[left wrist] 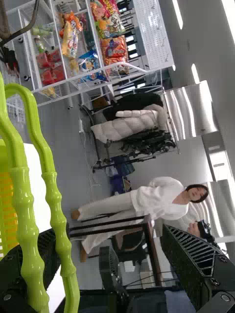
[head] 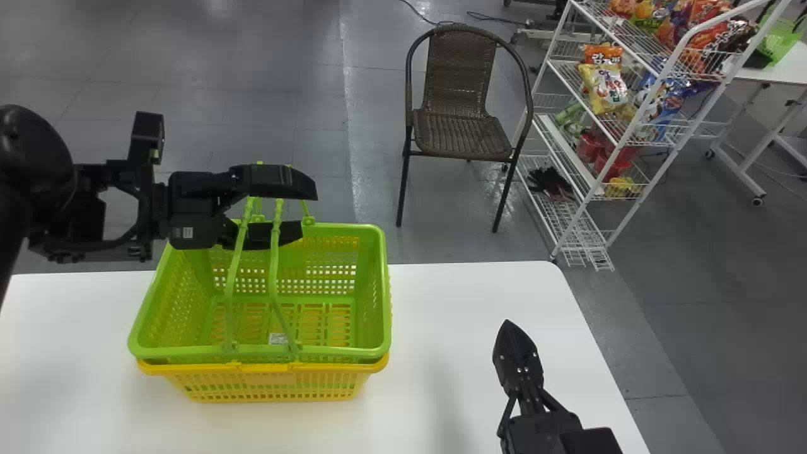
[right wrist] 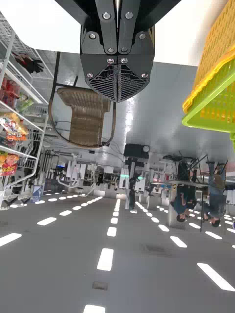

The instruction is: Grasp handle with right gripper to insert into left gripper then lift and swing left to center

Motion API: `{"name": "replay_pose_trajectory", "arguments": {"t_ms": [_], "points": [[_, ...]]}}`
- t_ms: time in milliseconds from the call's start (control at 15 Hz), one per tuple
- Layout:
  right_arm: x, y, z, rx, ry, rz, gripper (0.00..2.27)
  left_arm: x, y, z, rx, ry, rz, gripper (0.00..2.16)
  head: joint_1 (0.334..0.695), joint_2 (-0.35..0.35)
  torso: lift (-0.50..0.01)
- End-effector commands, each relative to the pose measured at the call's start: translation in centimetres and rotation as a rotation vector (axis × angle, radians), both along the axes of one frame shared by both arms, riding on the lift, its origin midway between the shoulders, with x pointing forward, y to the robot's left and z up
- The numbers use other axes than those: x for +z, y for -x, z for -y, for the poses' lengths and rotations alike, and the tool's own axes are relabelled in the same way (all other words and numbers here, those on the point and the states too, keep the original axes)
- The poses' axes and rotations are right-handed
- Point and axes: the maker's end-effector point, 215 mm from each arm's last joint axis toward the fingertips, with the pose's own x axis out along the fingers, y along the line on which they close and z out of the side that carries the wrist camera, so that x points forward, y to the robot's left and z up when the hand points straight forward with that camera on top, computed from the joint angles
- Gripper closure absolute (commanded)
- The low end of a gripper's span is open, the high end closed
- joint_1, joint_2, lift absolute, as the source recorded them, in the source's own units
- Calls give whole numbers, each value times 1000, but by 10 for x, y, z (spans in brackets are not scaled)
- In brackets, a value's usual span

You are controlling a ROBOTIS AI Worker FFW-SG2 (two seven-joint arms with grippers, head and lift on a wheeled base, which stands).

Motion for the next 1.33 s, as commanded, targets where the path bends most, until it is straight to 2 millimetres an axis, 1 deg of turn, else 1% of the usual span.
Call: {"name": "replay_pose_trajectory", "arguments": {"t_ms": [0,67,200,267,400,533,733,1067,1267], "points": [[-4,6,3,-2,-8,7,1632,8,1,2,-6,17,-7,113,695,-204,0],[-2,9,2,0,-11,22,1403,9,2,1,-8,19,-17,113,695,-206,0],[1,15,1,4,-22,56,711,20,4,-2,-10,41,-47,117,695,-210,0],[0,17,2,2,-30,60,464,27,2,-2,-13,47,-42,117,695,-210,0],[-1,21,5,-3,-40,71,272,43,-5,-3,-12,51,-15,120,695,-209,0],[-2,24,6,-6,-42,75,167,55,-12,-5,-9,50,7,120,695,-210,0],[-6,28,8,-8,-47,77,167,72,-21,-10,3,54,36,120,695,-209,0],[-8,28,9,-12,-56,73,167,112,-37,-18,12,74,86,120,695,-199,0],[-9,29,7,-4,-57,70,167,141,-47,-26,17,92,113,110,695,-189,0]]}}
